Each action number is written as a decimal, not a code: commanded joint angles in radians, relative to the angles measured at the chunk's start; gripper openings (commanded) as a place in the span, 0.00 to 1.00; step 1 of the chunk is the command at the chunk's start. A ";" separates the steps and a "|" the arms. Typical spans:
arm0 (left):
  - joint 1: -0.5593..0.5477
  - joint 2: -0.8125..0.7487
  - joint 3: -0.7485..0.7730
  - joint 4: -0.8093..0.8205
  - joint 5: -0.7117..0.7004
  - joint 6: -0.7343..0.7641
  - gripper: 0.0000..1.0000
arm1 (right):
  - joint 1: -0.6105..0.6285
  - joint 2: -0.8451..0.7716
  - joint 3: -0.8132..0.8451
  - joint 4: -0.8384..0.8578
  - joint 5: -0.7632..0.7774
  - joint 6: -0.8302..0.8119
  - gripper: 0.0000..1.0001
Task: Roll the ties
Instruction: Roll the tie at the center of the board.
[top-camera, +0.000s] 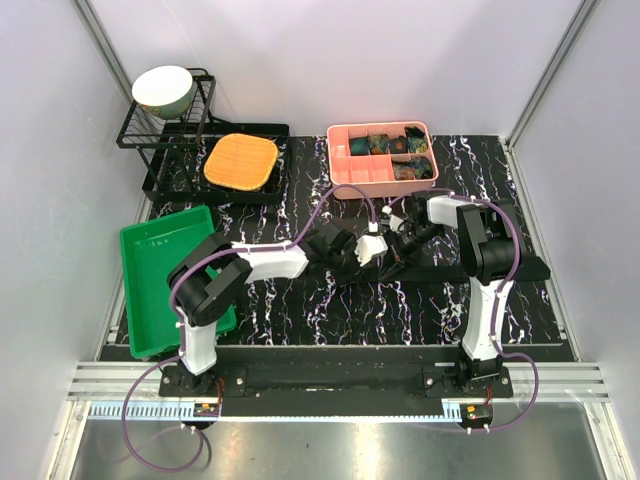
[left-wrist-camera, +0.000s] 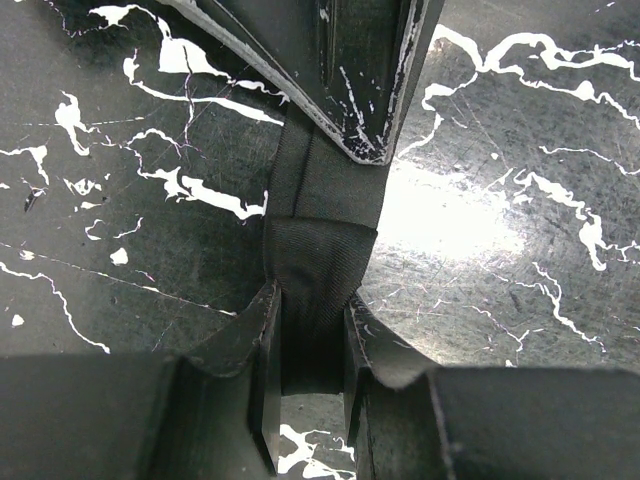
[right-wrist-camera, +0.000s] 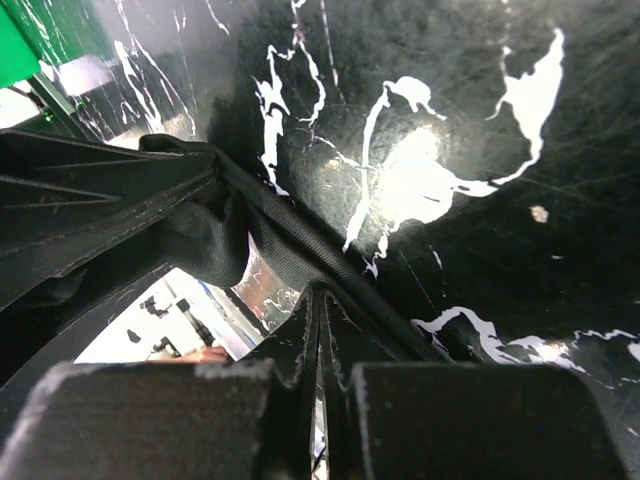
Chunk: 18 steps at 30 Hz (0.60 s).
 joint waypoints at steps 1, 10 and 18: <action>0.024 -0.007 -0.005 -0.073 0.006 0.005 0.00 | 0.010 0.034 -0.008 0.064 0.163 0.010 0.03; 0.054 -0.096 0.011 -0.040 0.132 0.123 0.06 | 0.010 0.065 0.005 0.055 0.213 0.057 0.02; 0.054 -0.031 0.037 -0.147 0.089 0.205 0.05 | 0.012 0.086 0.019 0.044 0.220 0.074 0.01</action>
